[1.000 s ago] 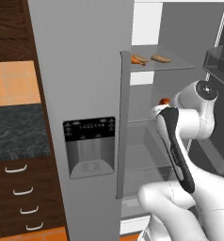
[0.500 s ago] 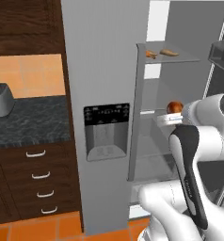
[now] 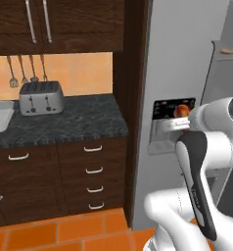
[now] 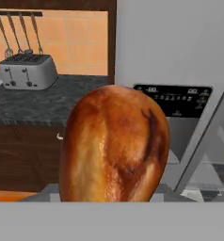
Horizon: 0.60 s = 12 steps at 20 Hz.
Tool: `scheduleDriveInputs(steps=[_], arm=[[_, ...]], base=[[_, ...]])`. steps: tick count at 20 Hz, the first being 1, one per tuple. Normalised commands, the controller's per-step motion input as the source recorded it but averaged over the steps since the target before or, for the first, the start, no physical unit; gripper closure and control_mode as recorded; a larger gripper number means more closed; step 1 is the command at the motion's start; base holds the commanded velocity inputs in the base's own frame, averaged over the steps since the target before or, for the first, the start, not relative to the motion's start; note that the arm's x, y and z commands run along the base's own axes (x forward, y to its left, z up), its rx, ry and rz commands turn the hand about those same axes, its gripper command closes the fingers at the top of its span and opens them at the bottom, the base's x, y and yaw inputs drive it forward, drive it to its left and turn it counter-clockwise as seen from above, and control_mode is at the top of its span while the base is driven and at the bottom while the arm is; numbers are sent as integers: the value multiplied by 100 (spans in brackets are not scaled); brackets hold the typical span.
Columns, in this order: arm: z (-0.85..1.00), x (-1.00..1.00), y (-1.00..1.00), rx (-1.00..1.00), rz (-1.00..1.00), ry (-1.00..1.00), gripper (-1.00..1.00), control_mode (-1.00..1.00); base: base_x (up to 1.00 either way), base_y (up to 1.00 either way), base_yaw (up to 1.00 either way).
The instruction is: Place one sweet potato and one chicken drumstick in each tupperware on the nearby counter, to pack two identical lunches.
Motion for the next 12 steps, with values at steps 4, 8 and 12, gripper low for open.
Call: scheduleDriveInputs(steps=[4,8,12], arm=[[0,0,0,0,0,0,100,100],[0,0,0,0,0,0,100,100],[0,0,0,0,0,0,100,100]], base=[[0,100,0],[2,100,0],[22,100,0]])
